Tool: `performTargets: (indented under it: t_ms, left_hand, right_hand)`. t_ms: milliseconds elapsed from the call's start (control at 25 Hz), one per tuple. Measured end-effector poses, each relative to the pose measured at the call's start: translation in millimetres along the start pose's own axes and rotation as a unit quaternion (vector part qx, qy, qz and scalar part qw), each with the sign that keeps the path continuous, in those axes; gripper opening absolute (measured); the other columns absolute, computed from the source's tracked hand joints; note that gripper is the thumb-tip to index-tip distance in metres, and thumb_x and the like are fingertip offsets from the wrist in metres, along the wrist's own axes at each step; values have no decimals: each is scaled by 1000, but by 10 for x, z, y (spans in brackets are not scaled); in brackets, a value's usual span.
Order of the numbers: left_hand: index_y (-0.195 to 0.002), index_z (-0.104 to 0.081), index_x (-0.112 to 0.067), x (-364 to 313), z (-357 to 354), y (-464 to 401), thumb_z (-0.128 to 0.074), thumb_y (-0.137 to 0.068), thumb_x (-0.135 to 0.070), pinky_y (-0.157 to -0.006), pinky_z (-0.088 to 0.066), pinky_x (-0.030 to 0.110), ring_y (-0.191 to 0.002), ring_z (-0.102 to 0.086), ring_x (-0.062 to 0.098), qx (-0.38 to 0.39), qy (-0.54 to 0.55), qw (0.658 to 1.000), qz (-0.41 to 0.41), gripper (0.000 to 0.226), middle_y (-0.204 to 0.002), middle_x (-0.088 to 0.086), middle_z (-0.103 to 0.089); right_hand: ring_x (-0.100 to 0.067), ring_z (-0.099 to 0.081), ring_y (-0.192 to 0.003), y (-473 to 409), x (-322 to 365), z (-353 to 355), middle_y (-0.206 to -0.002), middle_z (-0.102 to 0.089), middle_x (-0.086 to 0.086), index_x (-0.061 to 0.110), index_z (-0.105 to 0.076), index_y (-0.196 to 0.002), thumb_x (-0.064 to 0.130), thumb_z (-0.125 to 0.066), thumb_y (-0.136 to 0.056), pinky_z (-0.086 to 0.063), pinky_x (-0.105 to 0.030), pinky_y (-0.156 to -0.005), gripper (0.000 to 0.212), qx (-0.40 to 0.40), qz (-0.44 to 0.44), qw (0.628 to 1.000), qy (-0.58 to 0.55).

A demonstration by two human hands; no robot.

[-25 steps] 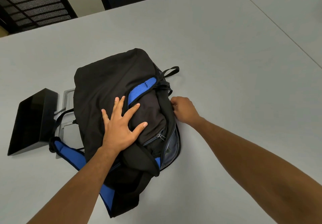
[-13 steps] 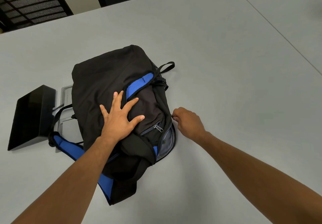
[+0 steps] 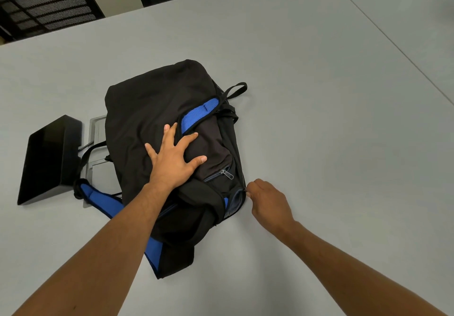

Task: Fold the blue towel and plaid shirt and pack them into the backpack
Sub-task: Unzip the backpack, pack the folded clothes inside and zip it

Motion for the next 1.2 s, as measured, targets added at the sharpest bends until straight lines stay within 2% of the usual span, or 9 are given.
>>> performTargets:
  t_ms: [280, 400, 480, 560, 640, 760, 880, 1000, 1200]
  left_hand:
    - [-142, -38, -46, -76, 22, 14, -65, -82, -58, -110, 5, 72, -150, 11, 21, 45, 14, 999, 19, 66, -164, 3, 0]
    - [-144, -33, -46, -188, 61, 55, -66, -83, -54, -109, 3, 74, -150, 13, 27, 62, 5, 998, 13, 70, -164, 5, 5]
    - [-146, -31, -42, -295, 141, 108, -66, -84, -53, -109, 3, 74, -148, 16, 33, 33, -45, 998, -6, 72, -163, 6, 9]
    - [-146, -36, -35, -565, 266, 189, -63, -83, -47, -107, 6, 74, -148, 15, 36, -45, -169, 980, -91, 70, -163, 10, 6]
    - [-139, -50, -26, -1014, 249, 351, -58, -84, -30, -109, -1, 75, -150, -1, 33, -108, -242, 928, -261, 56, -162, 10, -17]
    - [-127, -62, -24, -1463, -197, 566, -44, -94, -19, -119, -12, 55, -143, -31, 24, 32, -247, 853, -459, 38, -144, -1, -51]
    - [-131, -56, -27, -1480, -664, 372, -39, -102, -22, -117, -21, 40, -128, -47, 19, 182, -299, 851, -392, 34, -133, -4, -57]
    - [-132, -55, -29, -1601, -922, 278, -40, -100, -15, -103, -36, 39, -117, -51, 21, 195, -373, 820, -387, 38, -131, -3, -56]
    - [-116, -61, -27, -1614, -1058, 263, -50, -99, -15, -96, -35, 41, -113, -47, 21, 202, -438, 798, -362, 23, -111, -4, -60]
  right_hand:
    - [-6, -29, -55, 134, -9, -52, -61, -53, 3, 15, -60, -71, -11, -83, -49, -20, -17, -48, 41, -1, 3, 999, 42]
    - [-7, -33, -54, 126, -61, -85, -63, -54, 2, 14, -60, -71, -10, -81, -61, -15, -12, -47, 33, 0, -18, 1000, 7]
    - [-14, -47, -57, 121, -94, -89, -73, -61, -3, 9, -66, -81, -4, -73, -79, -30, -21, -51, 15, -5, -31, 999, -19]
    - [-26, -61, -78, 92, -140, -111, -92, -66, -11, 4, -69, -100, 5, -58, -95, -40, -28, -65, 13, 16, -47, 998, -33]
    - [-29, -63, -90, 77, -152, -78, -102, -67, -13, 2, -68, -111, 12, -52, -100, -46, -30, -77, 22, 18, -51, 997, -48]
    - [-31, -65, -88, 74, -167, -26, -100, -69, -14, 3, -70, -110, 15, -56, -99, -51, -35, -80, 22, -9, -50, 997, -63]
    - [-29, -67, -78, 68, -175, 22, -90, -70, -13, 3, -73, -103, 14, -64, -94, -54, -35, -73, 16, -32, -54, 996, -66]
    - [-22, -64, -58, 75, -151, 109, -72, -68, -8, 6, -74, -85, 6, -76, -82, -55, -32, -55, 3, -86, -32, 994, -59]
    - [-19, -59, -50, 72, -156, 101, -64, -64, -4, 8, -73, -75, 2, -81, -75, -54, -30, -47, 10, -94, 10, 995, -38]
Point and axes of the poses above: each hand's wrist, its own y-axis away from the middle knuckle, its own z-axis out of the back of the hand, x = y × z, the point moved 10 cm from there along -y, towards the middle knuckle
